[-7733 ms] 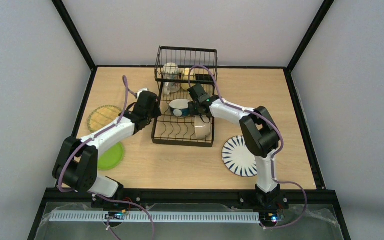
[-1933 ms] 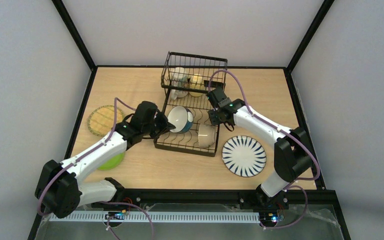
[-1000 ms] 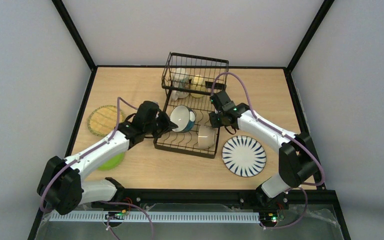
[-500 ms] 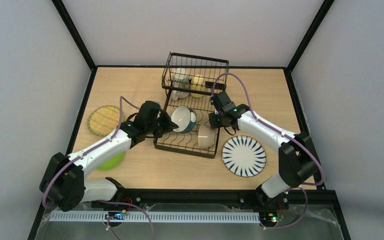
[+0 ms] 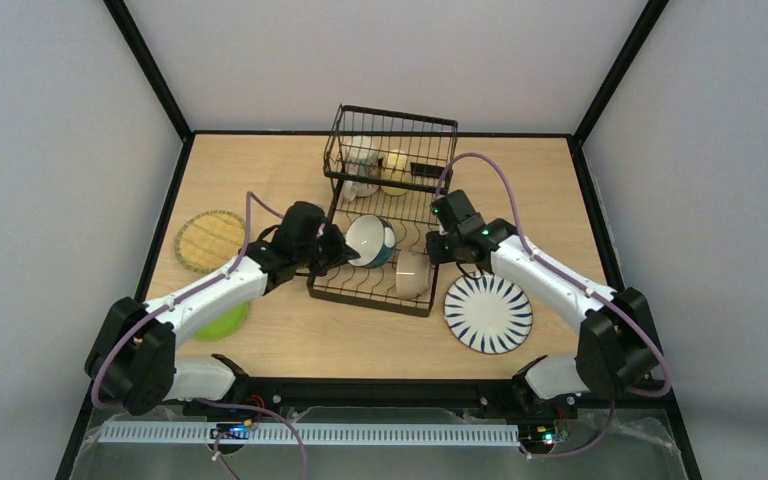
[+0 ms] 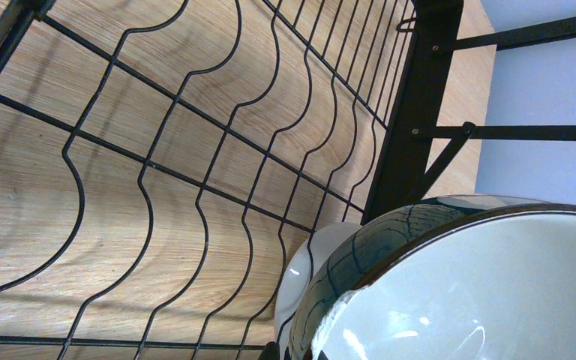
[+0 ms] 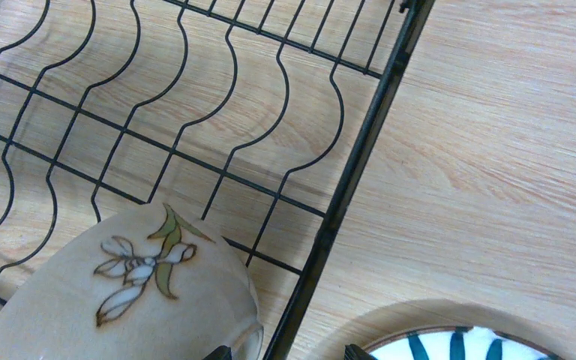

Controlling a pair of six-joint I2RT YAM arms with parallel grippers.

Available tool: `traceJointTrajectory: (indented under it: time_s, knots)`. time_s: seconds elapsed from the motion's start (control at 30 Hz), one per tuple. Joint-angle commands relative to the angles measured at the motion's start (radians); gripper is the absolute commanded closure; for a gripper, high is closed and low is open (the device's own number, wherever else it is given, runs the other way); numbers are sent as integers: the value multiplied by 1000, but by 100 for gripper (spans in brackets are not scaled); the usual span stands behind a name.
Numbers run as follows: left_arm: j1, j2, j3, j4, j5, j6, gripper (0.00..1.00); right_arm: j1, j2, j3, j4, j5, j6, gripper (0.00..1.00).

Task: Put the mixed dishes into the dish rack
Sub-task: Move the dish rack to the center of the board.

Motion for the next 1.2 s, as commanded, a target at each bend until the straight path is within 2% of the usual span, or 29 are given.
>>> traceJointTrajectory:
  time_s: [0.0, 0.27, 0.53, 0.7, 0.83, 1.03, 1.17]
  knots:
    - [-5, -11, 43, 52, 40, 18, 98, 3, -49, -40, -19, 1, 46, 15]
    - [-4, -42, 53, 11, 64, 51, 98, 3, 2, -78, 64, 10, 103, 18]
    - [7, -76, 61, -8, 101, 84, 98, 3, 98, -44, 142, 52, 123, 28]
    - [22, -102, 59, -17, 122, 96, 98, 3, 147, -20, 176, 75, 125, 42]
    - [33, -119, 56, -22, 138, 98, 98, 1, 177, -4, 189, 98, 125, 66]
    - [45, -126, 42, -20, 149, 97, 99, -12, 215, 24, 193, 128, 83, 79]
    - [55, -122, 15, 9, 160, 84, 98, -28, 252, 48, 195, 138, 31, 92]
